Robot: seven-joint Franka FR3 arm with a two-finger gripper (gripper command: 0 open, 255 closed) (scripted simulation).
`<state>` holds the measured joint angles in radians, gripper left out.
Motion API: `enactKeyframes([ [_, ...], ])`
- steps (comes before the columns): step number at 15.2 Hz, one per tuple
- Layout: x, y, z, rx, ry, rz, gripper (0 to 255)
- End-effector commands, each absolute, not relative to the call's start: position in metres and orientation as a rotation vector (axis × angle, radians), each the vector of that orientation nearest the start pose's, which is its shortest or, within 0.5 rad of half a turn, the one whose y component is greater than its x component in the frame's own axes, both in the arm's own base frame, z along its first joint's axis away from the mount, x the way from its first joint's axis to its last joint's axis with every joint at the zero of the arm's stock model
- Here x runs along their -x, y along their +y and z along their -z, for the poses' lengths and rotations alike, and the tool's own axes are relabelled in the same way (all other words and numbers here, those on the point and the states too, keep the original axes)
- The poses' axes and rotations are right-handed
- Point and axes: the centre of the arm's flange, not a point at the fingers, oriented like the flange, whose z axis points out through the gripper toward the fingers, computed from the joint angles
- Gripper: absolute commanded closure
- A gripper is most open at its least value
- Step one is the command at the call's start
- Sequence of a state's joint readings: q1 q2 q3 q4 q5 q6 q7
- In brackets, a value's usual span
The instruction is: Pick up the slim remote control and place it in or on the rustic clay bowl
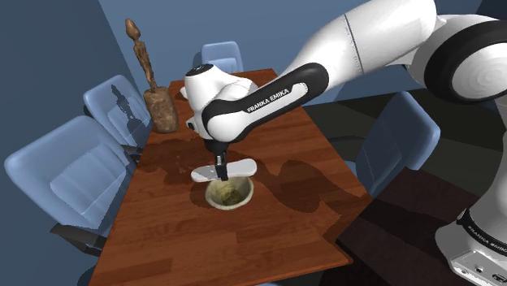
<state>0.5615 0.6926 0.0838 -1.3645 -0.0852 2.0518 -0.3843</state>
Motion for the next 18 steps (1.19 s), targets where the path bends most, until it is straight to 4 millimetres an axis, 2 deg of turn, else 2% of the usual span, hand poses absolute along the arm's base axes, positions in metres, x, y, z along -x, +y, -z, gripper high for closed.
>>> enactKeyframes([
  [1,-0.594,0.431,-0.301,2.739,-1.584,0.001,255],
  [12,-0.594,0.431,-0.243,2.739,-1.584,0.001,255],
  [18,-0.594,0.431,-0.241,2.739,-1.584,0.001,255],
])
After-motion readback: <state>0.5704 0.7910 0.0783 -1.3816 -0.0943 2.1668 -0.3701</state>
